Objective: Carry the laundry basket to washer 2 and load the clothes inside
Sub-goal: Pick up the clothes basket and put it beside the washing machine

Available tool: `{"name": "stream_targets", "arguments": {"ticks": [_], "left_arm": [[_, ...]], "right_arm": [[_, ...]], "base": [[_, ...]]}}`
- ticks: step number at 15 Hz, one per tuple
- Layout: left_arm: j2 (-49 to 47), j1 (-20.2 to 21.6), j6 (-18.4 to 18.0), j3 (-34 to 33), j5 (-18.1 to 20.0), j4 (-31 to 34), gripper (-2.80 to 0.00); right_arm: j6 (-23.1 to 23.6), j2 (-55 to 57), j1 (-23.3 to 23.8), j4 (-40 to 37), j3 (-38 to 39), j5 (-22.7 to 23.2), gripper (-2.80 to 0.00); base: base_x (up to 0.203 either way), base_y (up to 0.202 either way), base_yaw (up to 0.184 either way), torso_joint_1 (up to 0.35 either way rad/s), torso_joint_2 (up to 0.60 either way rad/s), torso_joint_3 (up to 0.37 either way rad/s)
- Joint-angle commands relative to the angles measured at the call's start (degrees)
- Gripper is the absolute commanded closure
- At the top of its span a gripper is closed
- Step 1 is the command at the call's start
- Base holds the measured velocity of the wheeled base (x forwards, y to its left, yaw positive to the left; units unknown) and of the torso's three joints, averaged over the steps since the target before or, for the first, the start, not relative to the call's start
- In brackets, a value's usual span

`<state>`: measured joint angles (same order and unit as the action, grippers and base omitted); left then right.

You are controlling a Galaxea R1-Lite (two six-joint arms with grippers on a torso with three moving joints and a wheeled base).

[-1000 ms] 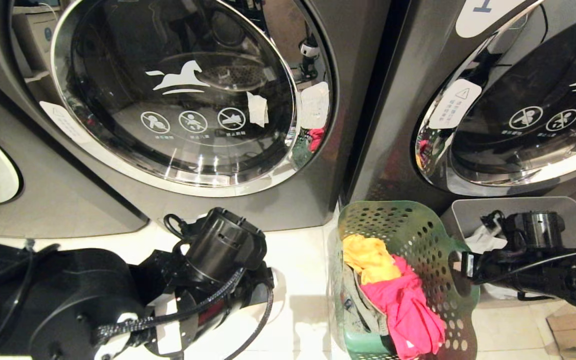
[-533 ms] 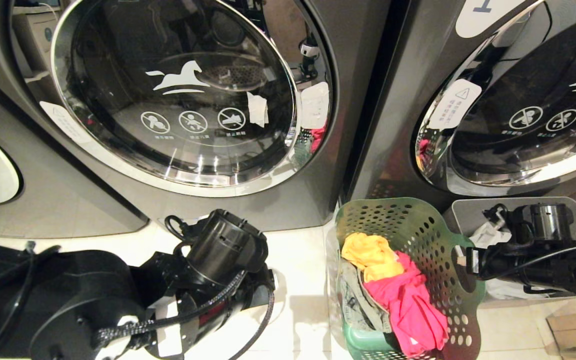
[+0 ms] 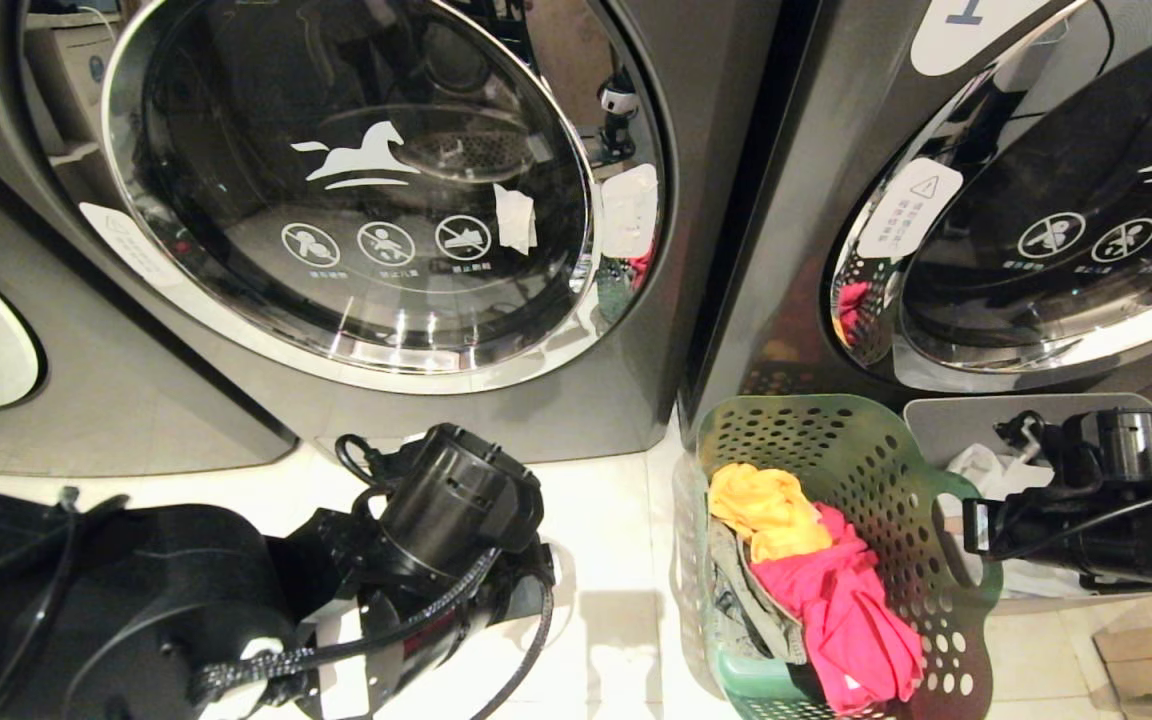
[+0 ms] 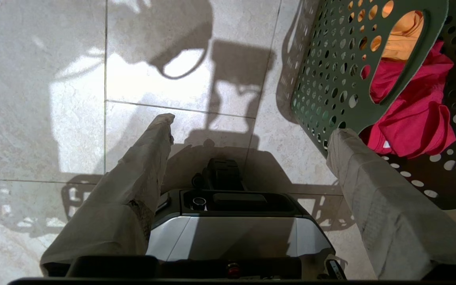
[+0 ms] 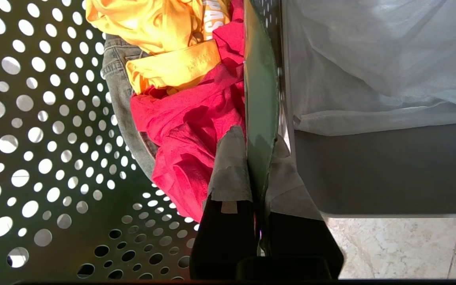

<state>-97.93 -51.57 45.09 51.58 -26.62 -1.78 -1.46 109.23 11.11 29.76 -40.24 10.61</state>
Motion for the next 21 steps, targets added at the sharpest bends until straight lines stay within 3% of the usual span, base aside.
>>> {"name": "stream_targets", "arguments": {"ticks": [1, 8, 14, 21], "left_arm": [[-0.16, -0.03, 0.61, -0.08, -0.18, 0.11, -2.8], [1.44, -0.03, 1.84, -1.58, -0.27, 0.94, -2.8], [4.06, -0.38, 4.04, -3.25, -0.18, 2.57, -2.8], [4.41, -1.17, 4.52, -3.68, -0.18, 2.62, -2.8]], "right_arm": [[0.56, 0.28, 0.06, 0.21, 0.25, 0.3, 0.0], [0.7, -2.34, -0.91, -0.59, 1.19, 1.98, 0.0], [0.76, -14.66, -4.07, -14.2, 1.22, 1.52, 0.0], [0.67, -13.16, -4.07, -14.29, 1.74, 0.03, 0.0]], "base": [[0.0, 0.0, 0.0, 0.0, 0.0, 0.0], [0.0, 0.0, 0.0, 0.0, 0.0, 0.0], [0.0, 0.0, 0.0, 0.0, 0.0, 0.0], [0.0, 0.0, 0.0, 0.0, 0.0, 0.0]]}}
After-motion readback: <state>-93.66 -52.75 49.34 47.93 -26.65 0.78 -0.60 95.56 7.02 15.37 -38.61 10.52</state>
